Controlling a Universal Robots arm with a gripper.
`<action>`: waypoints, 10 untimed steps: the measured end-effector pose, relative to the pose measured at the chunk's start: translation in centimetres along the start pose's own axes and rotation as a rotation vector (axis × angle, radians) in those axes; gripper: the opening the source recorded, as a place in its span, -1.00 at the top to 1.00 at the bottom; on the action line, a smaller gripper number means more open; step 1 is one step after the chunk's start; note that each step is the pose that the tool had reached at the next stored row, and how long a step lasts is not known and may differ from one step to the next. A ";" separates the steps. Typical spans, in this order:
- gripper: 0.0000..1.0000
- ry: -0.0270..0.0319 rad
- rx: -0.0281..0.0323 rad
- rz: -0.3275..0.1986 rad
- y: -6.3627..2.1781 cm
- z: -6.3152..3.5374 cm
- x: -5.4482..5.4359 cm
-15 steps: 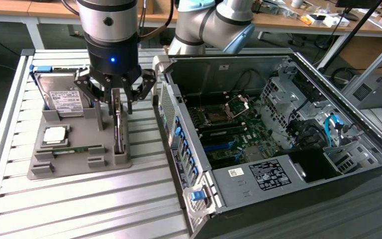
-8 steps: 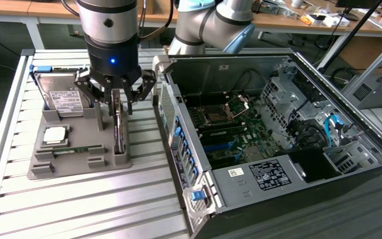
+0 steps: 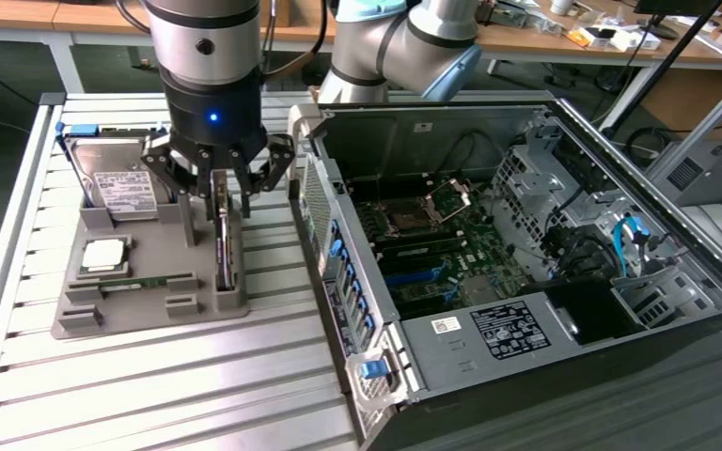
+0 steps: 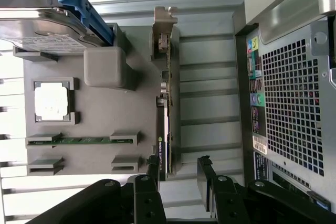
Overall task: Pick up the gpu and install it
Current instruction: 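Pick up the gpu and move the gpu toward the slot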
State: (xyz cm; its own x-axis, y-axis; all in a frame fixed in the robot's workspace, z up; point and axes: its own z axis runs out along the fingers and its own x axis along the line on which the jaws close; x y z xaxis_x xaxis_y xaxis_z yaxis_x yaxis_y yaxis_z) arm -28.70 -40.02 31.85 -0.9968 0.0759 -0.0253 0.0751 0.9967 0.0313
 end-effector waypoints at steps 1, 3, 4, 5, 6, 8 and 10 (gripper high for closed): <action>0.16 -0.0001 0.0001 0.000 0.00 0.03 0.0; 0.16 -0.0001 0.0002 0.000 0.00 0.09 0.0; 0.16 -0.0002 0.0002 0.000 -0.01 0.17 0.0; 0.16 -0.0002 0.0002 0.000 -0.01 0.24 0.0; 0.16 -0.0002 0.0003 0.000 -0.01 0.27 0.0; 0.16 -0.0002 0.0006 0.000 -0.01 0.36 0.0; 0.16 -0.0002 0.0024 0.000 -0.01 0.48 0.0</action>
State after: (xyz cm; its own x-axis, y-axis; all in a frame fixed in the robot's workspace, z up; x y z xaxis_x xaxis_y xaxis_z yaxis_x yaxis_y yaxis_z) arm -28.70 -40.02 31.38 -0.9968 0.0759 -0.0256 0.0751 0.9968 0.0289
